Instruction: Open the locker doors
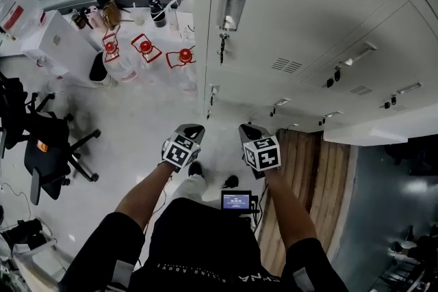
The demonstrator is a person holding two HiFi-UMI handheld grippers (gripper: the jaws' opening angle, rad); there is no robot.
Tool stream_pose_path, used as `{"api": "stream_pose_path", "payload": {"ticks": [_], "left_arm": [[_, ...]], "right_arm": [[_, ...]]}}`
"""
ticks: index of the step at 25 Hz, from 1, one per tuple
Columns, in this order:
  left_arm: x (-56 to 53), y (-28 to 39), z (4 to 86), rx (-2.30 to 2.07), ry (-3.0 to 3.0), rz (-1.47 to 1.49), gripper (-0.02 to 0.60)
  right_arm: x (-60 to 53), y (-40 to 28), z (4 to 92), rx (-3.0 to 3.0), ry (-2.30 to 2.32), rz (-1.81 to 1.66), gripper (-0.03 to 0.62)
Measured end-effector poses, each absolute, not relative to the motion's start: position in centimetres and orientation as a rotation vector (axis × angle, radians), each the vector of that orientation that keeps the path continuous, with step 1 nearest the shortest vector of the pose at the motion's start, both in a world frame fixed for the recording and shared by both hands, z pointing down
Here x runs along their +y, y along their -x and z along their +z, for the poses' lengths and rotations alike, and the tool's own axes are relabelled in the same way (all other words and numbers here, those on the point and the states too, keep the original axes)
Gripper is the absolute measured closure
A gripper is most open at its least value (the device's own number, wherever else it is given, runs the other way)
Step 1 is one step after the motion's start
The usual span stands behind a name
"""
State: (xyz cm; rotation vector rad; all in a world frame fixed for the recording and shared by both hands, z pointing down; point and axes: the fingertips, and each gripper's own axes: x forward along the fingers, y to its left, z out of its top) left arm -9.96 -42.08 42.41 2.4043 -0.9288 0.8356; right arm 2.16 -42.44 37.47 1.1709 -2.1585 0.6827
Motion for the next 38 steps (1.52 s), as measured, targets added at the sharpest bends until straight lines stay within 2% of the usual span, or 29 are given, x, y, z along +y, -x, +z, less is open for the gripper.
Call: {"api": "stream_pose_path", "payload": {"ticks": [5, 17, 30, 38], "left_arm": [[-41.1, 10.5, 45.2, -0.931, -2.397, 0.783, 0.561], [-44.2, 5.3, 56.2, -1.055, -2.604, 0.709, 0.561], [-50.7, 4.5, 62.8, -1.256, -2.813, 0.419, 0.561], [-52.6, 5.9, 62.6, -1.492, -2.8, 0.133, 0.546]], "right_arm": [[-42.3, -2.8, 40.0, -2.155, -1.164, 0.696, 0.563], [-43.7, -4.9, 52.7, -2.196, -1.164, 0.48, 0.563], [-47.6, -2.5, 62.6, -2.441, -1.17, 0.162, 0.563], [-47.9, -1.8, 66.1, -2.5, -1.225, 0.0, 0.563]]}}
